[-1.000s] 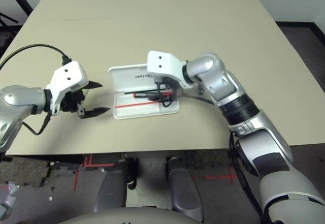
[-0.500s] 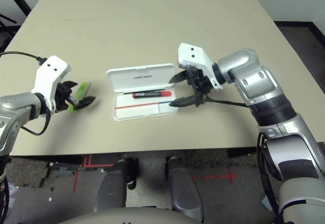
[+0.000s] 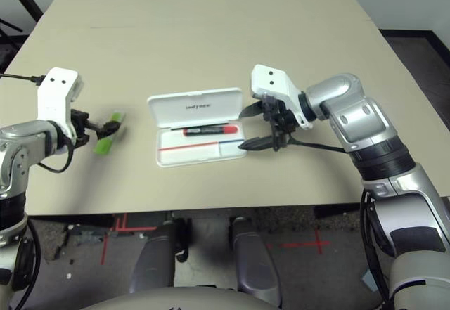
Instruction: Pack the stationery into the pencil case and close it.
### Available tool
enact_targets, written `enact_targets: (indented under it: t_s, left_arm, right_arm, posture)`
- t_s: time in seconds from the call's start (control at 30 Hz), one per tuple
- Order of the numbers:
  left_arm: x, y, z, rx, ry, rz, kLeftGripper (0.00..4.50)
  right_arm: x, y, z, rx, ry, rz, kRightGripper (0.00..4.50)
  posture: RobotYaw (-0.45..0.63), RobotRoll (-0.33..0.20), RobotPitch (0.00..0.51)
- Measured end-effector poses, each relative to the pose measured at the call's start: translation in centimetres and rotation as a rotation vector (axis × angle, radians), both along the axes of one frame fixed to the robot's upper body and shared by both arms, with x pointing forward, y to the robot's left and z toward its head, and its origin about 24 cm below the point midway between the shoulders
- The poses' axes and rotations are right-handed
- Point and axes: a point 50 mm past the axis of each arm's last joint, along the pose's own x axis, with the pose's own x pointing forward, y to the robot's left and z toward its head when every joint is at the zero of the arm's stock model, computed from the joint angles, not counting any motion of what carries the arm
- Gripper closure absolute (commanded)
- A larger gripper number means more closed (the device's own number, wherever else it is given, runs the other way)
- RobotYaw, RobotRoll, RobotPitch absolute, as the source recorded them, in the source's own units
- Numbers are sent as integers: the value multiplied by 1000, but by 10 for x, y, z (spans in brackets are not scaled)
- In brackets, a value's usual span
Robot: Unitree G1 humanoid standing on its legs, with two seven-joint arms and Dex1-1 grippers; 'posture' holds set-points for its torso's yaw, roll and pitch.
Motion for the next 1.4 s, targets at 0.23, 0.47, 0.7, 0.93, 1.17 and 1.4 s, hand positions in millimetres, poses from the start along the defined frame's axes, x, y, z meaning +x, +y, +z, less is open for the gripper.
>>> enact_targets:
  t_s: [0.23, 0.47, 0.7, 0.93, 1.17, 1.4]
  left_arm:
    - [4, -3, -15, -17, 56, 1, 180]
    - [6, -8, -20, -44, 62, -39, 2475]
    - [2, 2, -20, -1, 65, -41, 3417]
    - [-21, 35, -16, 121, 66, -140, 3417]
    - [-52, 9, -3, 45, 47, -642, 3417]
    - [-49, -22, 22, 81, -27, -851, 3417]
  right_arm:
    - [-2, -2, 0, -12, -3, -9, 2]
    - [-3, -1, 0, -15, -17, -13, 0]
    - [-2, 0, 0, -8, -34, -29, 0]
    - [1, 2, 0, 7, -55, -40, 0]
    - [5, -1, -1, -4, -77, -63, 0]
    - [5, -3, -2, -12, -77, -63, 0]
  posture:
    - [-48, 0, 217]
    - [-50, 0, 219]
    - [-45, 0, 221]
    - [-40, 0, 218]
    - [-36, 0, 213]
    - [-38, 0, 203]
